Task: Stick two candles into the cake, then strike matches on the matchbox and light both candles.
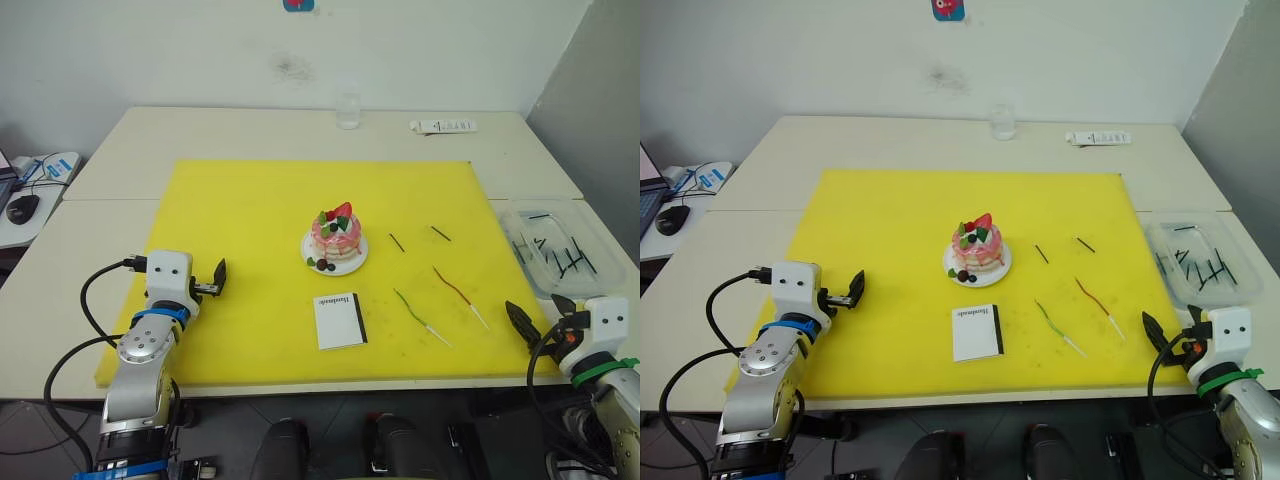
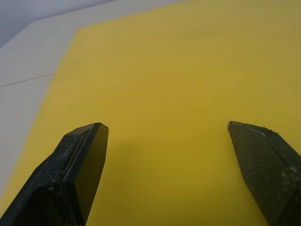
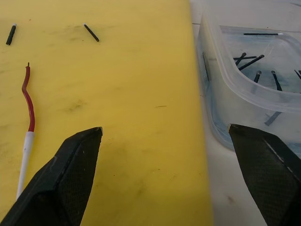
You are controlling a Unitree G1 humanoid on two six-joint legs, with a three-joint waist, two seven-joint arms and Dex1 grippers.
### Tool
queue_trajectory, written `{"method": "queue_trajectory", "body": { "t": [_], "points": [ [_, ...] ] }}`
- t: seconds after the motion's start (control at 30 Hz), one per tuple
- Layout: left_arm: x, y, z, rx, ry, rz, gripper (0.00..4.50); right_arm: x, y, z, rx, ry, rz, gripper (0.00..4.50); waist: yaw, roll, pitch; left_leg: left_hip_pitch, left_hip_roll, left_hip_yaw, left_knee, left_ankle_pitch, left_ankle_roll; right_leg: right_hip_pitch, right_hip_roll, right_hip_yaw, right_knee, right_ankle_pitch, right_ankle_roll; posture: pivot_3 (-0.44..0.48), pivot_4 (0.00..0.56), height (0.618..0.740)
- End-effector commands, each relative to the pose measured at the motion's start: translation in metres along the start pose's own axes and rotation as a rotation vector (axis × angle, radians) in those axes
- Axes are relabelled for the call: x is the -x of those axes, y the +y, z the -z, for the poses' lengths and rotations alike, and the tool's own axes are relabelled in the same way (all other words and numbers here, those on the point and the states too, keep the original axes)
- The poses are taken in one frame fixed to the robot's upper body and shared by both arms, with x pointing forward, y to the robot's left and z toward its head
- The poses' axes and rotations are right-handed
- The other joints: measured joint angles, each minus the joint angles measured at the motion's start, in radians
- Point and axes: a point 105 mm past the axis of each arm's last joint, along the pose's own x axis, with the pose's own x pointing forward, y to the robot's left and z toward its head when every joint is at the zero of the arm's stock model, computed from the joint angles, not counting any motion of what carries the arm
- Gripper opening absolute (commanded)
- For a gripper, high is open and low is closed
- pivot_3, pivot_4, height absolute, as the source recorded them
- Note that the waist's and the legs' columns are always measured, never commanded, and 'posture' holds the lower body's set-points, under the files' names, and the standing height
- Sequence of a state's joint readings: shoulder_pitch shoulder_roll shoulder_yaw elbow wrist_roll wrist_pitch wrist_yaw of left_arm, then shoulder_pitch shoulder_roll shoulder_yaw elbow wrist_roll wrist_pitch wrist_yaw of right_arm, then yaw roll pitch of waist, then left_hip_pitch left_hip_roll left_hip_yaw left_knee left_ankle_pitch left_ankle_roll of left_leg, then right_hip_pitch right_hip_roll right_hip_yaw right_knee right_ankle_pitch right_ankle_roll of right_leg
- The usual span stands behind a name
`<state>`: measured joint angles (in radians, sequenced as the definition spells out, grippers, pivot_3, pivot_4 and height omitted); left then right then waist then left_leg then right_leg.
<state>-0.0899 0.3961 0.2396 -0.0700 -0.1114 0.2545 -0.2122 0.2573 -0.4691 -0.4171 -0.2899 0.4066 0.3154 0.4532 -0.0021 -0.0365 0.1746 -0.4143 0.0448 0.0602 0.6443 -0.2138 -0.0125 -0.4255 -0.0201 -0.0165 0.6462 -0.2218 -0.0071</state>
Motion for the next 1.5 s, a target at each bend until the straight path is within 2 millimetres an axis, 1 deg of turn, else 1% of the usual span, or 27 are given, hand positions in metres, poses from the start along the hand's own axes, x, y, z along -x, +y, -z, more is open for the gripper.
{"method": "queue_trajectory", "body": {
  "t": [0.03,0.33,0.87,1.13,1.27,1.3,1.37,1.43,1.5],
  "points": [
    [0.001,0.004,-0.011,0.030,-0.044,-0.014,4.50,0.001,-0.001,-0.016,0.035,-0.044,0.004,4.47,0.000,0.000,0.000,0.000,0.000,0.000,0.000,0.000,0.000,0.000,0.000,0.000,0.000,0.000,0.000,0.000,0.150,0.740],
    [0.000,0.006,-0.012,0.034,-0.054,-0.026,4.50,-0.003,-0.002,-0.016,0.041,-0.044,-0.001,4.47,0.000,0.000,0.000,0.000,0.000,0.000,0.000,0.000,0.000,0.000,0.000,0.000,0.000,0.000,0.000,0.000,0.150,0.740],
    [0.000,0.005,-0.015,0.047,-0.065,-0.007,4.50,-0.001,-0.002,-0.014,0.046,-0.037,-0.003,4.47,0.000,0.000,0.000,0.000,0.000,0.000,0.000,0.000,0.000,0.000,0.000,0.000,0.000,0.000,0.000,0.000,0.150,0.740],
    [0.002,0.000,-0.020,0.073,-0.092,0.051,4.50,0.000,-0.001,-0.017,0.072,-0.031,-0.030,4.47,0.000,0.000,0.000,0.000,0.000,0.000,0.000,0.000,0.000,0.000,0.000,0.000,0.000,0.000,0.000,0.000,0.150,0.740],
    [0.005,-0.010,-0.027,0.056,-0.117,0.177,4.50,0.003,0.008,-0.020,0.137,-0.006,-0.110,4.47,-0.001,0.000,0.000,0.000,0.000,0.000,0.000,0.000,0.000,0.000,0.000,0.000,0.000,0.000,0.000,0.000,0.150,0.740],
    [0.007,-0.013,-0.030,0.047,-0.125,0.218,4.50,0.004,0.011,-0.022,0.191,0.014,-0.148,4.47,-0.001,0.000,0.000,0.000,0.000,0.000,0.000,0.000,0.000,0.000,0.000,0.000,0.000,0.000,0.000,0.000,0.150,0.740],
    [0.012,-0.019,-0.039,0.046,-0.153,0.311,4.50,0.005,0.019,-0.030,0.233,0.033,-0.224,4.47,-0.001,0.000,0.000,0.000,0.000,0.001,0.000,0.000,0.000,0.000,0.000,0.000,0.000,0.000,0.000,0.000,0.150,0.740],
    [0.020,-0.032,-0.051,0.019,-0.176,0.452,4.50,0.003,0.020,-0.040,0.269,0.074,-0.269,4.47,-0.001,0.000,0.000,0.000,0.000,0.000,0.000,0.000,0.000,0.000,0.000,0.000,0.000,0.000,0.000,0.000,0.150,0.740],
    [0.033,-0.054,-0.064,-0.013,-0.194,0.638,4.50,0.001,0.025,-0.048,0.300,0.135,-0.348,4.47,0.000,0.000,0.000,0.000,0.000,0.000,0.001,0.000,0.000,0.000,0.000,0.000,0.000,0.000,0.000,0.000,0.150,0.740]
  ]
}}
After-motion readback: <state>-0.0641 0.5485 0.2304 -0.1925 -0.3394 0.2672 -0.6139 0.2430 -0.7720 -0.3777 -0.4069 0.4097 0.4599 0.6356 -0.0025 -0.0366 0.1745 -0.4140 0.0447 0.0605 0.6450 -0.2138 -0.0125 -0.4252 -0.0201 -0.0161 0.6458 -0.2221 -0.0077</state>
